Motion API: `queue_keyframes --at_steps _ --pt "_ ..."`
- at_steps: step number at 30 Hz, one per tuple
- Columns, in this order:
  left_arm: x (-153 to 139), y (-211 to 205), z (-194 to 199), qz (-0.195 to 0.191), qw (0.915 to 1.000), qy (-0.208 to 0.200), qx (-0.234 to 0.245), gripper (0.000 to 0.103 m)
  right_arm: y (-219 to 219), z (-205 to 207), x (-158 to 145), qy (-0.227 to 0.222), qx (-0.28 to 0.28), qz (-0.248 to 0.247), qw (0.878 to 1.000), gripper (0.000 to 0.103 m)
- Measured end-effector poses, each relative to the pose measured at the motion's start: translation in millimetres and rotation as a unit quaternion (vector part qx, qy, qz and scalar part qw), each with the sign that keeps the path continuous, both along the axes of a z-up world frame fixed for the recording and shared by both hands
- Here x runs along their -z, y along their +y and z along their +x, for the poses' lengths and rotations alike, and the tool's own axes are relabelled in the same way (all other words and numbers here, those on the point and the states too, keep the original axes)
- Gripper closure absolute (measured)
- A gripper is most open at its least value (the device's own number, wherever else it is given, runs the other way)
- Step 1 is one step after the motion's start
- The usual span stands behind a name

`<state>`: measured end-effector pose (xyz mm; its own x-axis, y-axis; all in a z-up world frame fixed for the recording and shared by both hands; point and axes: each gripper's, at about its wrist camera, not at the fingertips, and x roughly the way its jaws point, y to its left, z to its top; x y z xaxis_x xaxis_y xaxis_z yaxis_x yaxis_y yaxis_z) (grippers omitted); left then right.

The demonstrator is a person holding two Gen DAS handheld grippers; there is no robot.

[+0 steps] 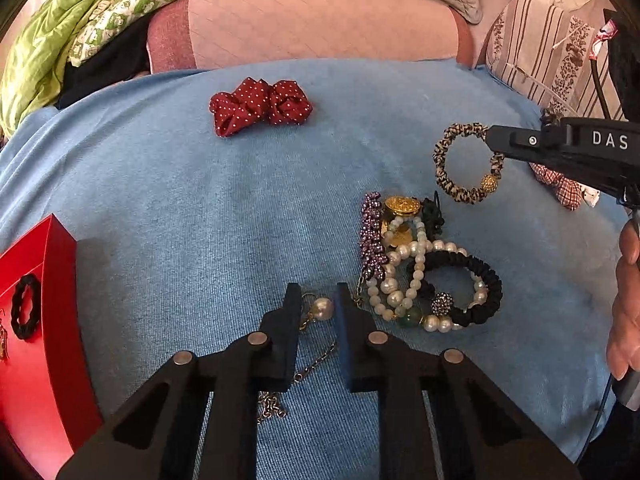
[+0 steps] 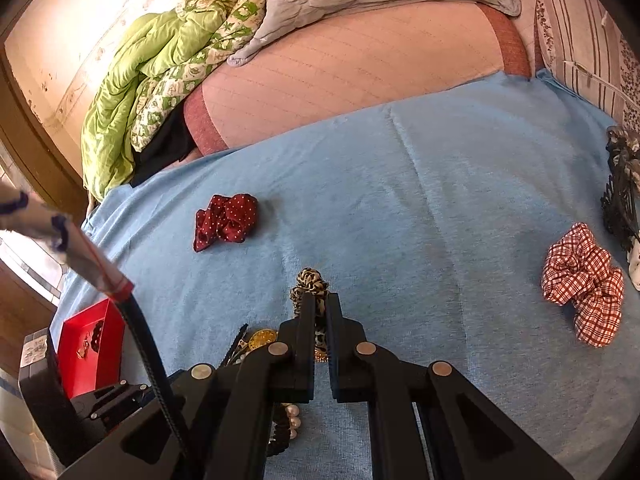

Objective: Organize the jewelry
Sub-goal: 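Grasp the leopard-print beaded bracelet with the right tool while the left tool grasps a pearl earring, then carry both items into the red box and open both tools to release them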

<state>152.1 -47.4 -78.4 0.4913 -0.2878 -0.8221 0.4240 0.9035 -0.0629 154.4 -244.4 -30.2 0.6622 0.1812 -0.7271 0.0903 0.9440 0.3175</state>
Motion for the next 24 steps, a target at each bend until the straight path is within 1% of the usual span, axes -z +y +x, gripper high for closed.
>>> queue_keyframes --at_steps 1,3,5,8,11,13,15,24 --pt "-2 1 0 -0.003 1.0000 -0.004 0.000 0.092 0 0 0 0.000 -0.001 0.001 1.000 0.097" --pt "-14 7 -2 -0.027 0.9995 -0.015 -0.004 0.092 1 0 -1 -0.002 -0.005 0.002 1.000 0.097" --pt "-28 17 -3 -0.047 0.9983 -0.030 -0.017 0.092 4 -3 -4 -0.007 -0.010 0.002 1.000 0.097" --pt "-42 30 -1 -0.066 0.9966 -0.040 -0.031 0.092 9 -7 -9 -0.017 -0.025 0.005 1.000 0.097" --pt "-52 40 -2 -0.068 0.9956 -0.052 -0.038 0.092 20 -12 -13 -0.024 -0.042 0.004 0.999 0.097" --pt "-55 45 -2 -0.072 0.9949 -0.055 -0.044 0.092 27 -15 -15 -0.027 -0.057 0.008 0.998 0.097" --pt "-58 49 0 -0.075 0.9945 -0.056 -0.046 0.092 36 -18 -17 -0.034 -0.070 0.000 0.997 0.097" --pt "-64 55 -4 -0.067 0.9942 -0.068 -0.050 0.092 64 -26 -18 -0.047 -0.114 -0.009 0.992 0.097"
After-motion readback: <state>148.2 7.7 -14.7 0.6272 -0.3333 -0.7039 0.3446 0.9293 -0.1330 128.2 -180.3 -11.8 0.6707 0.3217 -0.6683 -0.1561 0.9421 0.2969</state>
